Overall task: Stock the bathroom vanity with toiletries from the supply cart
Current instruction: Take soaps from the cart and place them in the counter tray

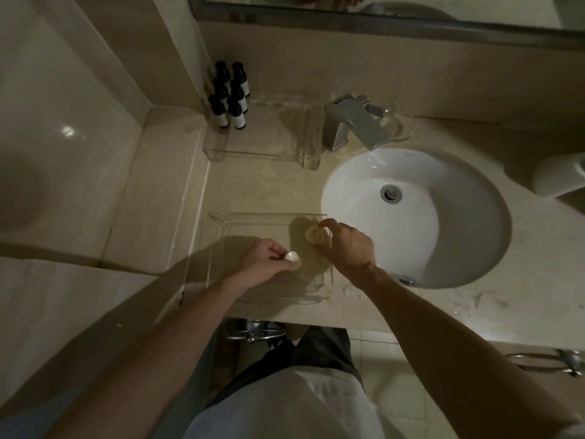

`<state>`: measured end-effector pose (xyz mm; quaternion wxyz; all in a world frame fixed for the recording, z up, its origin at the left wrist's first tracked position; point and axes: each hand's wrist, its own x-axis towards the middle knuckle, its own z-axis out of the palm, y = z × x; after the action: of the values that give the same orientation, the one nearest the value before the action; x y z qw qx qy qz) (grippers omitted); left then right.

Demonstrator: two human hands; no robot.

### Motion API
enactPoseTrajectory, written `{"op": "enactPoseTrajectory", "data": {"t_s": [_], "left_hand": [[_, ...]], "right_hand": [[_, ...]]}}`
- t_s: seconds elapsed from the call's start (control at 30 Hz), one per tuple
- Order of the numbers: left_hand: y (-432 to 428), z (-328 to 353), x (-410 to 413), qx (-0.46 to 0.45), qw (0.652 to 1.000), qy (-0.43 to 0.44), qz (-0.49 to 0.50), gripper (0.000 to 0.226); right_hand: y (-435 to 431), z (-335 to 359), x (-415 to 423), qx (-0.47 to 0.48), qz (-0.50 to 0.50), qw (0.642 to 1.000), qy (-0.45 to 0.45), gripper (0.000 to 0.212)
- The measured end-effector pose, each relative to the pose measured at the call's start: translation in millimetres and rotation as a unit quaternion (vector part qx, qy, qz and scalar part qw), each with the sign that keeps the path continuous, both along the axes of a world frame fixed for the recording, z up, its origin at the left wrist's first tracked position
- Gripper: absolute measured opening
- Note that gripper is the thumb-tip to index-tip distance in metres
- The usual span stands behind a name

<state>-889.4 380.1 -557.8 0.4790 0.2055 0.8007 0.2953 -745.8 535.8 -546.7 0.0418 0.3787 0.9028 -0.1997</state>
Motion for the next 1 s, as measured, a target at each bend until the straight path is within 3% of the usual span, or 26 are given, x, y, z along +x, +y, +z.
{"op": "enactPoseTrajectory", "data": {"t_s": [0.3, 0.63, 1.0], "left_hand": [[12, 4, 3, 0.034, 0.999, 0.020, -0.032, 0.015], [44, 10, 17, 0.028, 0.998, 0.035, -0.043, 0.028], [46, 1, 26, 0.035, 0.998, 0.031, 0.041, 0.021]], "right_hand": [[0, 7, 1, 0.005, 0.002, 1.000, 0.014, 0.048], [24, 25, 30, -0.010, -0.046, 0.999, 0.023, 0.038], [25, 21, 39, -0.058, -0.052, 0.997, 0.015, 0.048]]}}
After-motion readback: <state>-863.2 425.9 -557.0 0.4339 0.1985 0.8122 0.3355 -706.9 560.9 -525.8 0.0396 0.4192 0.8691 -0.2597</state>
